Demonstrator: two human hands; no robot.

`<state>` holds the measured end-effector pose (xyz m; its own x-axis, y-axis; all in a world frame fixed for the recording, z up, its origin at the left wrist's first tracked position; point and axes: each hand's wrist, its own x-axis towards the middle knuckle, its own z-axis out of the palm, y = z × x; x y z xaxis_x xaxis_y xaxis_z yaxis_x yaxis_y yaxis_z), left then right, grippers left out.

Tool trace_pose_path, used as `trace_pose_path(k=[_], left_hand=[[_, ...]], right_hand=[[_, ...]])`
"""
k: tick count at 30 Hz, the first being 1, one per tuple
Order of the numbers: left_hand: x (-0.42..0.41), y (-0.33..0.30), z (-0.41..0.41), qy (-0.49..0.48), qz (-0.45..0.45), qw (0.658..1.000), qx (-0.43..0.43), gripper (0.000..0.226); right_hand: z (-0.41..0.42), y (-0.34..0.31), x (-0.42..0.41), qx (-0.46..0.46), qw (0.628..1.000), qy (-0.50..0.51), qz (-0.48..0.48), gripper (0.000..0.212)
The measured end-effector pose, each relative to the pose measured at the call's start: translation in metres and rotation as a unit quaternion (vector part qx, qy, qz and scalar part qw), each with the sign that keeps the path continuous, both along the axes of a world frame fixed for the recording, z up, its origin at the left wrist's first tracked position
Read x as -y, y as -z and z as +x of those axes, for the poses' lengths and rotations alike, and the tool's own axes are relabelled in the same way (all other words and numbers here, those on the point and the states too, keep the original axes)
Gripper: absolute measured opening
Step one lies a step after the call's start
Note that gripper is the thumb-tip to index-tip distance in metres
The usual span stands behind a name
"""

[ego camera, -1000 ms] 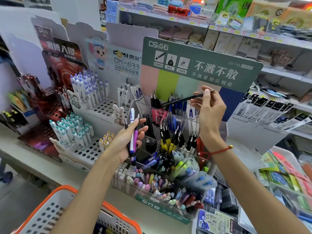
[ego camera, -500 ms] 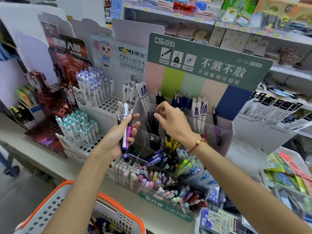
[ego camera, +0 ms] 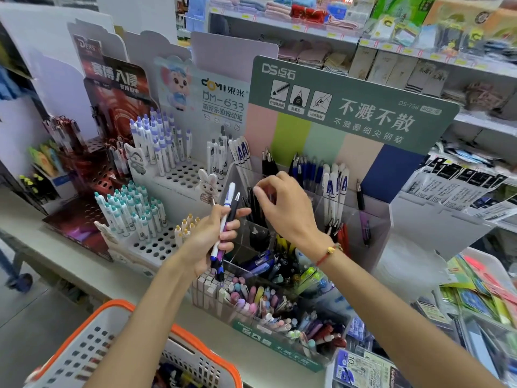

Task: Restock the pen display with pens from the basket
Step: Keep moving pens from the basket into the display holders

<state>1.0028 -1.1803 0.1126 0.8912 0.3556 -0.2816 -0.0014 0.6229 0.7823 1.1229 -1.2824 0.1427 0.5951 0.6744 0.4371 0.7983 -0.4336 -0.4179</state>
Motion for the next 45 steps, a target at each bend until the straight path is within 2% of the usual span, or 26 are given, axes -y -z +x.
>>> trace_pose_path(k=[1,3,5,9,12,14,17,21,24,27,31,33,35,38,41,43,45], left_hand=[[0.003,-0.001,0.001,0.013,0.014,1.0,-0.004,0.035],[0.011,-0.005,0.005,0.039,0.04,0.998,-0.016,0.031],[0.019,-0.007,0.011,0.055,0.056,0.997,-0.021,0.023],[0.03,-0.01,0.017,0.08,0.08,0.994,-0.013,0.026],[0.027,-0.007,0.016,0.058,0.095,0.994,-0.017,0.03],[0.021,-0.004,0.013,0.033,0.093,0.995,-0.018,0.029],[0.014,0.0,0.008,0.002,0.074,0.997,-0.026,0.027],[0.0,0.013,0.0,-0.039,0.049,0.998,-0.032,0.031],[0.001,0.017,-0.003,-0.021,0.067,0.997,-0.042,0.03],[0.018,0.015,0.005,0.017,0.089,0.995,-0.05,0.028],[0.05,0.007,0.027,0.084,0.099,0.991,-0.035,0.028],[0.062,0.001,0.039,0.106,0.095,0.989,-0.027,0.029],[0.072,-0.005,0.049,0.125,0.057,0.99,-0.014,0.031],[0.08,-0.009,0.059,0.138,-0.059,0.989,0.004,0.039],[0.082,-0.008,0.061,0.128,-0.107,0.986,0.018,0.022],[0.083,-0.008,0.06,0.122,-0.103,0.987,0.017,0.013],[0.083,-0.006,0.057,0.119,-0.087,0.989,0.016,0.012]], right_hand=[[-0.006,-0.005,0.004,-0.089,0.996,-0.004,0.025,0.027],[-0.014,-0.012,0.014,-0.26,0.965,-0.021,0.038,0.027],[-0.015,-0.013,0.026,-0.358,0.932,-0.036,0.052,0.022],[-0.006,-0.009,0.045,-0.391,0.914,0.0,0.109,0.013],[0.002,-0.015,0.064,-0.42,0.879,0.038,0.221,0.006],[0.007,-0.018,0.08,-0.388,0.868,0.071,0.303,0.004],[0.008,-0.014,0.096,-0.316,0.87,0.093,0.366,0.007],[0.011,-0.013,0.118,-0.156,0.874,0.141,0.438,0.014],[0.019,-0.009,0.136,-0.057,0.854,0.189,0.481,0.014],[0.028,-0.004,0.145,-0.015,0.825,0.222,0.519,0.008],[0.037,-0.012,0.149,0.014,0.785,0.232,0.575,0.013],[0.044,-0.014,0.146,0.015,0.796,0.232,0.559,0.011],[0.054,-0.015,0.143,0.031,0.839,0.232,0.492,0.003],[0.068,-0.017,0.136,0.052,0.906,0.215,0.361,0.013],[0.081,-0.018,0.127,-0.018,0.966,0.179,0.188,0.013],[0.089,-0.02,0.122,-0.059,0.974,0.184,0.116,0.014],[0.093,-0.025,0.119,-0.047,0.977,0.199,0.068,0.017]])
